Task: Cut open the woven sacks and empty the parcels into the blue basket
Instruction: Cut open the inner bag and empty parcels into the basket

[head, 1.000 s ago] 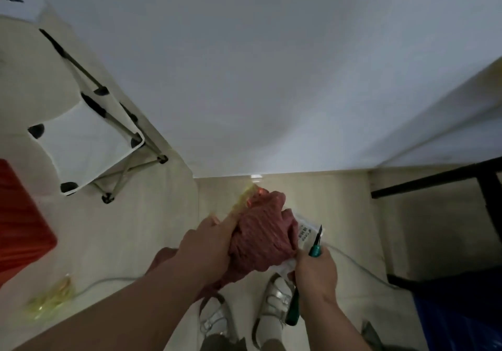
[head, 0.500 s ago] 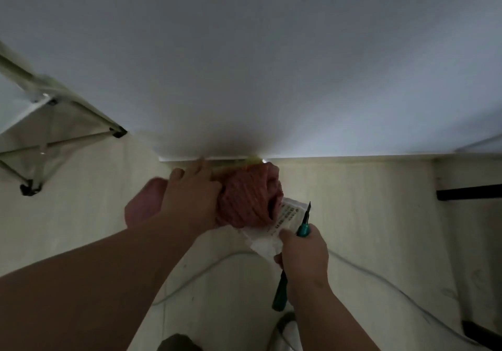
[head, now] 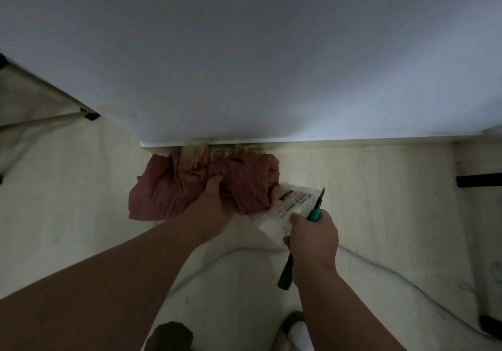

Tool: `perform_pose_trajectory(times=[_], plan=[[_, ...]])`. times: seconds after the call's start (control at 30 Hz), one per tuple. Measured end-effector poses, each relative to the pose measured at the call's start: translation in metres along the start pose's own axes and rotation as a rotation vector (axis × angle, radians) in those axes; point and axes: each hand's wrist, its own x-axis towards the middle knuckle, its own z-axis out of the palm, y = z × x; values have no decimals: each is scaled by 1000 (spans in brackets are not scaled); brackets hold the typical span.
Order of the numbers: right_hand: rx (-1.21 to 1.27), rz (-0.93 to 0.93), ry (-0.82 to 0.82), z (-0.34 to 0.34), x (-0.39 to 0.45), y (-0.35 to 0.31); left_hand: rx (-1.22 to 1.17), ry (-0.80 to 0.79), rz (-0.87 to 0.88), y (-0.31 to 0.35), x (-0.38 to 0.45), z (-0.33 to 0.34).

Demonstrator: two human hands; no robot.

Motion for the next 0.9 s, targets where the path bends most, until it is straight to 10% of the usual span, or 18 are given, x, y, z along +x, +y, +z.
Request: perform_pose_trajectory(times=[0.3,0.9], plan=[[118,86,206,-80,-117,-25,-68,-68,-241,61,-152,-34],[163,157,-76,-307,-357,33,-464,-103,-426,224,-472,13]])
